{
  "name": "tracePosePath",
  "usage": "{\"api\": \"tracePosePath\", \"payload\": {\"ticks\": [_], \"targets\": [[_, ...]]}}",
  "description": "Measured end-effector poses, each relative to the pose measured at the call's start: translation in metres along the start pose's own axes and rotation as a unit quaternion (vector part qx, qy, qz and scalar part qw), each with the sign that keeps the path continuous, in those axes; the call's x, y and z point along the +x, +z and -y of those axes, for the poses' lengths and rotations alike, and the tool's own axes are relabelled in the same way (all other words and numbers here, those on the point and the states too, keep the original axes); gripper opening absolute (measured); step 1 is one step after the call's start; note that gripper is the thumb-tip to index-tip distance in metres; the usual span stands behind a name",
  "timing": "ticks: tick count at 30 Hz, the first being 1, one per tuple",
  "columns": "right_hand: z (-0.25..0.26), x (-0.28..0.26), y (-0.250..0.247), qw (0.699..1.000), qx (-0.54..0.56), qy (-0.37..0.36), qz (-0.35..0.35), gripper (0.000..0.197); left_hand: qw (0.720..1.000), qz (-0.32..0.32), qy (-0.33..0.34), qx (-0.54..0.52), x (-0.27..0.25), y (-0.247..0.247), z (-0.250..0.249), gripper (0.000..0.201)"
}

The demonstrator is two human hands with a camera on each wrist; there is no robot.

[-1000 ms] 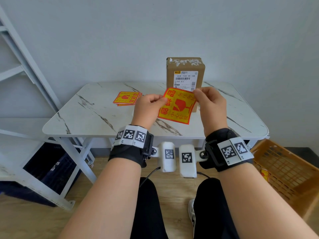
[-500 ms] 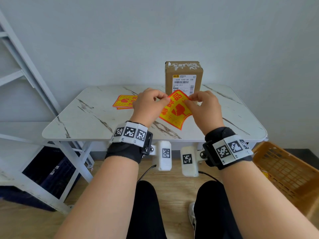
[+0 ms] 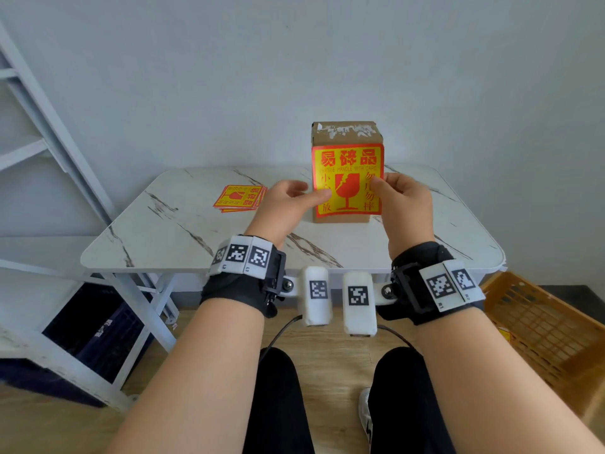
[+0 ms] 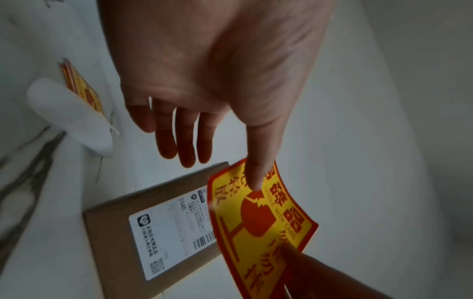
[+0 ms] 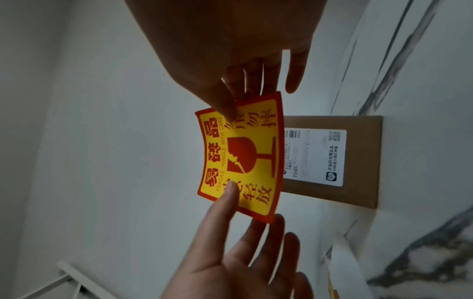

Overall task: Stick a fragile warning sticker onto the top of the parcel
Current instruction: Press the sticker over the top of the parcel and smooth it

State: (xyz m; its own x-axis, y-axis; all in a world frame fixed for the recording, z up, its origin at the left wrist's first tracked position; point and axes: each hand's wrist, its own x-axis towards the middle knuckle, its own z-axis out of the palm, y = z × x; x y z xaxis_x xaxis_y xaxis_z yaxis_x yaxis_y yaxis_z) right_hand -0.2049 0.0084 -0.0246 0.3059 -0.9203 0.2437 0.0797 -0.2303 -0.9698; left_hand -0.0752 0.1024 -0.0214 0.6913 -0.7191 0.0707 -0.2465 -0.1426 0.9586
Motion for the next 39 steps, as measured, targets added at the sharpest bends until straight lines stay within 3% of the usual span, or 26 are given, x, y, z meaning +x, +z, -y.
{"api": "tracePosePath", "payload": {"ticks": [4,7,12,16,20,25,28,32,39], "targets": [[0.005,0.006,-0.001,1.0,0.02,0.007,0.014,0.017,0.999,-0.024,0.031,0.01,0.0,0.005,-0.003,0.022],[0.006,0.012,-0.005,0.999,0.025,-0.007,0.024,0.017,0.999,-0.031,0.028,-0.016,0.002,0.002,-0.009,0.014],[0.01,0.025,-0.005,0.998,-0.002,-0.048,-0.042,0.023,0.999,0.018,0.032,-0.003,0.008,0.004,-0.024,0.014],[0.017,0.034,-0.006,0.996,0.016,-0.07,-0.047,0.043,0.999,-0.004,0.046,-0.022,0.018,0.004,-0.038,0.012],[0.024,0.048,-0.007,0.997,-0.015,-0.074,-0.021,0.039,0.998,-0.017,0.049,-0.034,0.031,-0.001,-0.05,0.017],[0.03,0.065,0.0,0.995,-0.034,-0.084,-0.033,0.021,0.997,-0.008,0.069,-0.021,0.048,0.002,-0.066,0.028],[0.03,0.076,0.002,0.993,-0.059,-0.084,-0.054,0.025,0.997,0.0,0.076,-0.025,0.058,0.003,-0.071,0.028],[0.029,0.084,0.002,0.993,-0.104,-0.043,-0.02,0.032,0.994,0.025,0.096,-0.042,0.066,-0.001,-0.077,0.024],[0.027,0.089,0.006,0.997,-0.034,-0.068,-0.034,0.016,0.994,0.023,0.105,-0.005,0.07,0.0,-0.082,0.024]]}}
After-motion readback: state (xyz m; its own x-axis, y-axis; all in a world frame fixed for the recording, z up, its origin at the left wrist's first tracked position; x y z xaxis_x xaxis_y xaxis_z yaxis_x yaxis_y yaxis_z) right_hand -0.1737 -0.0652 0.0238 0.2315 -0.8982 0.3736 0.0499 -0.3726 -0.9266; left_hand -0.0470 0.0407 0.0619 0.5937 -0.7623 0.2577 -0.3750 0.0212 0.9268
